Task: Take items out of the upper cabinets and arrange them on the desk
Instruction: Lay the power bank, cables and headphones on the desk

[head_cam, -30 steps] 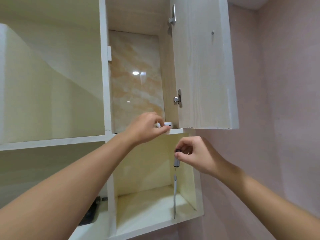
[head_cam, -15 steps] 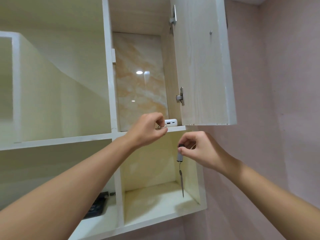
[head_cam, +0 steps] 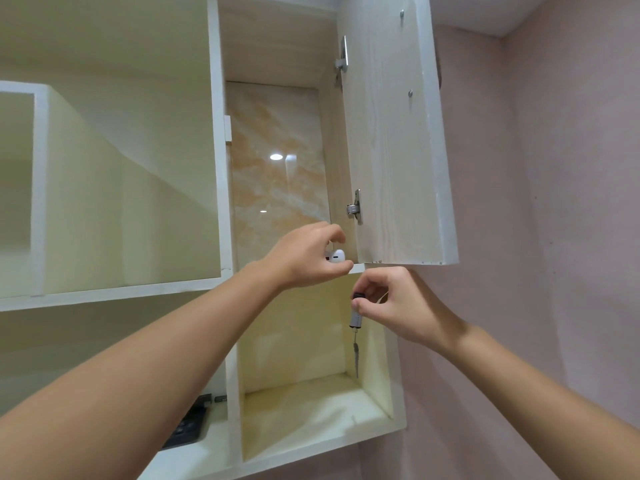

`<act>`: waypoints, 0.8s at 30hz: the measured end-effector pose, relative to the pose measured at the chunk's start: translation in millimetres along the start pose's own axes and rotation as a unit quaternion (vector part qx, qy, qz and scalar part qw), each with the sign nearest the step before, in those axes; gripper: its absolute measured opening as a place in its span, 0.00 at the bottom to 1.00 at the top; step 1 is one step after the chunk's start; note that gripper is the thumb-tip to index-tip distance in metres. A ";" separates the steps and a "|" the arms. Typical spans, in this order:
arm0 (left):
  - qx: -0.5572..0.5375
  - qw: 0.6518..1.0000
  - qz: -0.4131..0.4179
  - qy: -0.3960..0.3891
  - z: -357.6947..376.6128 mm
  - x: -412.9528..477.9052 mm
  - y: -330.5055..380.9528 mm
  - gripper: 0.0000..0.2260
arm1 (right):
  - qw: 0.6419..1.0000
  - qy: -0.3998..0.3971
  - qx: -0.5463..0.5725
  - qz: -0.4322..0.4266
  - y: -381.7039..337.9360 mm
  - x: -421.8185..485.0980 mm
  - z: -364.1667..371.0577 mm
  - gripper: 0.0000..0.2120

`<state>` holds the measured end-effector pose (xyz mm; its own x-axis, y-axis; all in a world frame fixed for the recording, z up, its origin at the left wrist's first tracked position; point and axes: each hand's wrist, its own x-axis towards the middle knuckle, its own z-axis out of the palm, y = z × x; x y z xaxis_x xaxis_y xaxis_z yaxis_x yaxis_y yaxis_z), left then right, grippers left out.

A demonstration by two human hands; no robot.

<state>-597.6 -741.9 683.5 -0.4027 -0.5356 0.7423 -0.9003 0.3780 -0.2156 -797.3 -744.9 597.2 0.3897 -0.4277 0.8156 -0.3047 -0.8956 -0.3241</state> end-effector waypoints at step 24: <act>0.001 0.997 -0.065 -0.037 -12.2 -13.1 -29.1 0.20 | 1.000 -0.002 -0.015 0.022 19.9 -7.2 2.9 0.04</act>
<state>-564.0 -736.6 687.8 -0.2933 -0.6337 0.7159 -0.9461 0.2999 -0.1222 -803.7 -760.1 583.5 0.3796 -0.4673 0.7985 -0.3473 -0.8719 -0.3451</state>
